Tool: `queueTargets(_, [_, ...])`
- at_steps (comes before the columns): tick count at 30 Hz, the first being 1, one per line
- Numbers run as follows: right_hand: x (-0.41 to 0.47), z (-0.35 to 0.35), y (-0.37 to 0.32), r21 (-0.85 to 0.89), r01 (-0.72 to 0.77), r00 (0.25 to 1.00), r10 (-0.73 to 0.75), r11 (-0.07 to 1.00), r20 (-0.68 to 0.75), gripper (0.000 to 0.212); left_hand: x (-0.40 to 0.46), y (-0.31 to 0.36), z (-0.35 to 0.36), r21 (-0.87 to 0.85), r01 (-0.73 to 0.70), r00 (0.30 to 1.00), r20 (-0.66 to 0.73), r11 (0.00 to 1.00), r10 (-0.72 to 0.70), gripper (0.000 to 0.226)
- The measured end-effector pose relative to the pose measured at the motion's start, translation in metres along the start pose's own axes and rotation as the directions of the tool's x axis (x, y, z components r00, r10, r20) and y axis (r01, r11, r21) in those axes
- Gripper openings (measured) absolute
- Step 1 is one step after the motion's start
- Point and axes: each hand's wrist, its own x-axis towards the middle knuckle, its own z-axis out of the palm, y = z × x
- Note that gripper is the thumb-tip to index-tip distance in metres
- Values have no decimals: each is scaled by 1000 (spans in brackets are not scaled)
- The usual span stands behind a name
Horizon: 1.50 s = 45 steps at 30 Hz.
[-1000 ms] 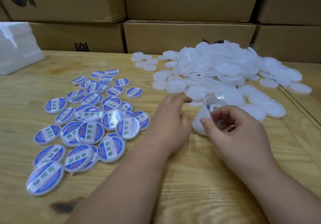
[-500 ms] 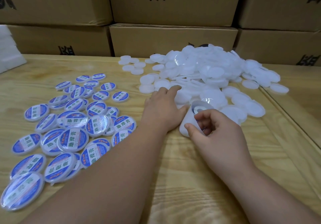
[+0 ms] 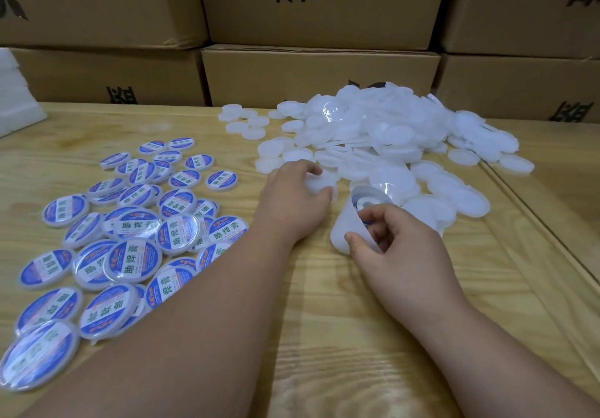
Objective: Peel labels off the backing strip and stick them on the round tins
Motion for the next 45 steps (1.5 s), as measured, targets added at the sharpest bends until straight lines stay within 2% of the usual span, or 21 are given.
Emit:
queueTargets(2, [0, 0, 0, -38, 30, 1000, -30, 999, -4, 18, -8, -1, -4, -75, 20, 999, -36, 997, -23, 35])
queueTargets(4, [0, -1, 0, -46, 31, 999, -32, 998, -15, 5, -18, -4, -10, -108, 29, 999, -43, 994, -33, 40])
queueTargets(5, [0, -2, -1, -55, 23, 1000, -24, 998, -13, 5, -23, -4, -12, -113, 35, 999, -38, 993, -39, 44])
queueTargets(8, [-1, -4, -4, -62, 3, 1000, -2, 998, 18, 11, -37, -3, -22, -120, 83, 995, -43, 989, -89, 52])
queueTargets(11, [-2, -7, -9, -57, -32, 998, 35, 998, 52, 24, -52, 1, -27, -59, 104, 991, -73, 993, -108, 54])
queueTargets(14, [-1, -8, -10, -25, -59, 995, 60, 998, 75, 23, -71, 6, -25, -88, 81, 991, -103, 993, -90, 57])
queueTargets(18, [0, -4, -8, -18, 1, 997, 0, 1000, 77, 41, -81, 9, -26, -155, 106, 990, -80, 982, -120, 40])
queueTargets(23, [1, -3, -5, -67, 65, 993, -58, 996, 101, 12, -74, 7, -34, -118, 108, 994, 10, 987, -108, 31])
queueTargets(27, [1, -6, -3, -78, 41, 997, -35, 996, 75, 10, -65, -2, -49, -285, 177, 984, 64, 942, -166, 33])
queueTargets(30, [3, -7, -3, -120, 21, 997, -12, 993, 78, 5, -59, -4, -55, -364, 215, 976, 52, 906, -211, 40])
queueTargets(33, [5, -7, -3, -150, 3, 997, 9, 989, 82, 2, -59, 0, -50, -404, 181, 982, 30, 896, -185, 28])
queueTargets(37, [5, -8, -6, -146, -1, 994, 17, 989, 108, 13, -64, 11, -40, -484, 133, 990, 35, 865, -133, 21])
queueTargets(39, [4, -9, -7, -128, 11, 994, 3, 992, 110, 16, -68, 18, -35, -512, 115, 993, 51, 852, -103, 22])
queueTargets(42, [1, -8, -9, -10, 0, 995, 1, 1000, 98, 16, -72, 22, -30, -540, 84, 996, 76, 838, -50, 19])
queueTargets(45, [0, -6, -10, 116, -38, 997, 30, 992, 75, 19, -73, 21, -27, -540, 84, 992, 122, 838, -21, 30])
